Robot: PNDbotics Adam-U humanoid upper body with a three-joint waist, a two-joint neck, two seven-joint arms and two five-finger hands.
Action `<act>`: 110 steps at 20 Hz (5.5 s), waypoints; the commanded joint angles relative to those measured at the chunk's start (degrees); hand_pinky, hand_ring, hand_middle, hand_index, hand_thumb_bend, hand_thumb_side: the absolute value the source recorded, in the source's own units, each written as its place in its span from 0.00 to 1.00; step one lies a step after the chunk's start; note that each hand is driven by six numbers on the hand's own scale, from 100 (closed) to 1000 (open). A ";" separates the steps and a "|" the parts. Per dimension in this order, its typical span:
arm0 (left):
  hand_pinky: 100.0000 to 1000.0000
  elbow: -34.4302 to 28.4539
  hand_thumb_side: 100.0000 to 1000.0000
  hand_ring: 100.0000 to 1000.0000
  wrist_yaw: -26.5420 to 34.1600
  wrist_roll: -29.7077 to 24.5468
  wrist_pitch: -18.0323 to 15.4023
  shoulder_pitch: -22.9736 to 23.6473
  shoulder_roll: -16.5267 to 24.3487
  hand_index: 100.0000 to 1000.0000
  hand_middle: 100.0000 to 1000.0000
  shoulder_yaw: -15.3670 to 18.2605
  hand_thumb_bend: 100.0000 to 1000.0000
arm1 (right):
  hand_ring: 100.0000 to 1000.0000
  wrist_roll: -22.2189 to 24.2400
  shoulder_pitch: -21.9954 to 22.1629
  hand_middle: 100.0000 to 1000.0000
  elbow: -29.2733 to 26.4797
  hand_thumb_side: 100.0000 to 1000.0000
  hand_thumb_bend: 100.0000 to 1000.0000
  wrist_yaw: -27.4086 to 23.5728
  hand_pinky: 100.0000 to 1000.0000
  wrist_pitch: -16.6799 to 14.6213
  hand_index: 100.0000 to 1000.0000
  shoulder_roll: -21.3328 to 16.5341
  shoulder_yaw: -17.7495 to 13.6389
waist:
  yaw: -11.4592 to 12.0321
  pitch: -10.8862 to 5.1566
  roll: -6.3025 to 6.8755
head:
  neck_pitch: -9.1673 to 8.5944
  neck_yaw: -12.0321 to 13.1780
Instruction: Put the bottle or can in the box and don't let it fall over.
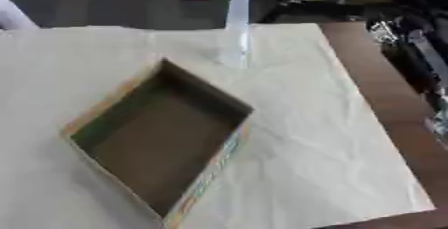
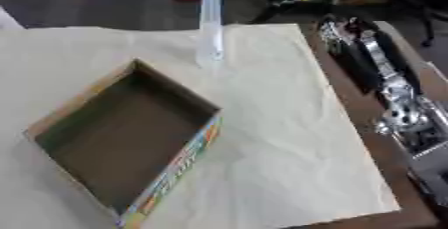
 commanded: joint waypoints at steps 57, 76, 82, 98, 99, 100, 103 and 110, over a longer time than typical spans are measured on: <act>1.00 -1.27 0.61 1.00 0.43 -2.21 -0.28 -3.86 1.95 0.72 1.00 -1.61 0.16 | 1.00 15.32 -33.86 1.00 49.05 0.64 0.00 -31.69 1.00 -20.02 1.00 -7.97 3.38 | 5.07 2.52 -0.52 | -4.79 -7.05; 1.00 -1.45 0.61 1.00 0.41 -2.68 -0.81 -4.55 1.28 0.73 1.00 -1.62 0.15 | 1.00 18.70 -36.13 1.00 46.05 0.46 0.00 -24.23 1.00 -22.01 0.98 -5.80 4.22 | 7.89 4.68 0.09 | -6.25 -7.88; 1.00 -1.64 0.61 1.00 0.67 -2.60 -0.85 -4.69 0.58 0.73 1.00 -1.54 0.15 | 1.00 14.60 -38.39 1.00 49.62 0.47 0.00 -20.44 1.00 -19.00 0.98 -4.35 3.53 | 8.57 4.51 0.75 | -7.92 -10.27; 1.00 -1.71 0.62 1.00 0.75 -2.75 -0.48 -4.90 0.25 0.73 1.00 -1.49 0.15 | 1.00 11.65 -39.62 1.00 48.96 0.48 0.00 -20.75 1.00 -21.29 0.99 -1.93 5.09 | 9.13 4.88 0.50 | -7.19 -10.53; 1.00 -1.70 0.62 1.00 0.69 -2.80 -0.43 -4.86 0.23 0.73 1.00 -1.48 0.15 | 1.00 11.77 -39.68 1.00 48.76 0.48 0.00 -21.05 1.00 -21.59 0.99 -1.79 5.18 | 9.20 4.92 0.43 | -7.07 -10.56; 1.00 -1.70 0.62 1.00 0.63 -2.81 -0.40 -4.79 0.22 0.73 1.00 -1.42 0.15 | 1.00 11.98 -39.68 1.00 48.43 0.48 0.00 -21.44 1.00 -21.87 0.99 -1.68 5.30 | 9.30 4.96 0.37 | -6.99 -10.58; 1.00 -1.72 0.62 1.00 0.51 -2.73 -0.35 -4.67 0.16 0.73 1.00 -1.24 0.15 | 1.00 12.85 -39.57 1.00 47.54 0.48 0.00 -22.57 1.00 -22.06 0.99 -1.59 5.67 | 9.61 5.05 0.23 | -6.91 -10.55; 1.00 -2.03 0.62 1.00 0.46 -2.74 -0.18 -5.02 -0.02 0.73 1.00 -1.20 0.15 | 1.00 12.97 -39.40 1.00 46.80 0.48 0.00 -23.01 1.00 -21.62 0.99 -1.81 5.66 | 10.65 5.55 -0.40 | -7.60 -11.56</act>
